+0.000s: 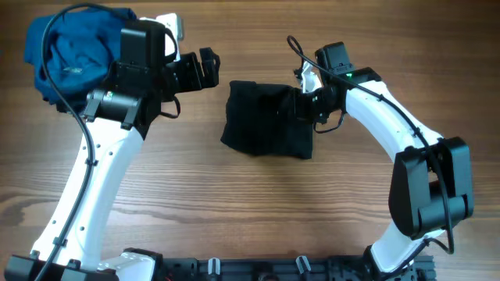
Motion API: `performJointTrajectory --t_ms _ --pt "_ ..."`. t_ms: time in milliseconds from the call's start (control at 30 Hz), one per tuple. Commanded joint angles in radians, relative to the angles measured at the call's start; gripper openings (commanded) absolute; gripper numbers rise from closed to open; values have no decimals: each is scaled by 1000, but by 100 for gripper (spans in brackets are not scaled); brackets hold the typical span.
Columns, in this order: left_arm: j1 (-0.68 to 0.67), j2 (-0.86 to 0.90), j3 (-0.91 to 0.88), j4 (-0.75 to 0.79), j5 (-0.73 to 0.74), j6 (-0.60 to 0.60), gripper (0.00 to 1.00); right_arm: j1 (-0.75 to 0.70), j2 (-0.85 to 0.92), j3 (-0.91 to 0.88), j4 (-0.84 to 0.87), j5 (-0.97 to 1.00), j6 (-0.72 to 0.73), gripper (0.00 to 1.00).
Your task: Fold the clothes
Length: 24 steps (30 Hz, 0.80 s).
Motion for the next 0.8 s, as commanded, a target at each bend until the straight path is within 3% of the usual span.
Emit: performJointTrajectory --t_ms 0,67,167,333,433,467,500,567,667,767 --pt "-2 6 -5 -7 -6 13 100 -10 -50 19 19 2 -10 4" --pt "-2 6 -5 -7 -6 13 100 -63 -151 24 8 2 -11 4" --pt "-2 6 -5 -6 -6 13 100 -174 -266 24 -139 52 -48 4" --pt "-2 6 -5 -5 -6 13 100 -237 -219 -24 -246 159 -85 4" --pt "-2 6 -5 -2 -6 13 100 -209 -202 -51 -211 26 -186 8" --pt "-2 6 -5 4 -6 13 100 -166 -202 -51 -184 12 -230 21" --pt "-2 6 -5 12 -7 14 100 -96 -202 -51 -134 67 -278 48" --pt "2 6 -5 31 -12 32 100 20 -187 -51 -21 204 -293 72" --pt "39 6 -5 20 -14 32 100 93 -102 -51 208 220 -310 76" --pt "73 6 -5 15 -14 32 100 105 -39 -51 327 193 -370 75"
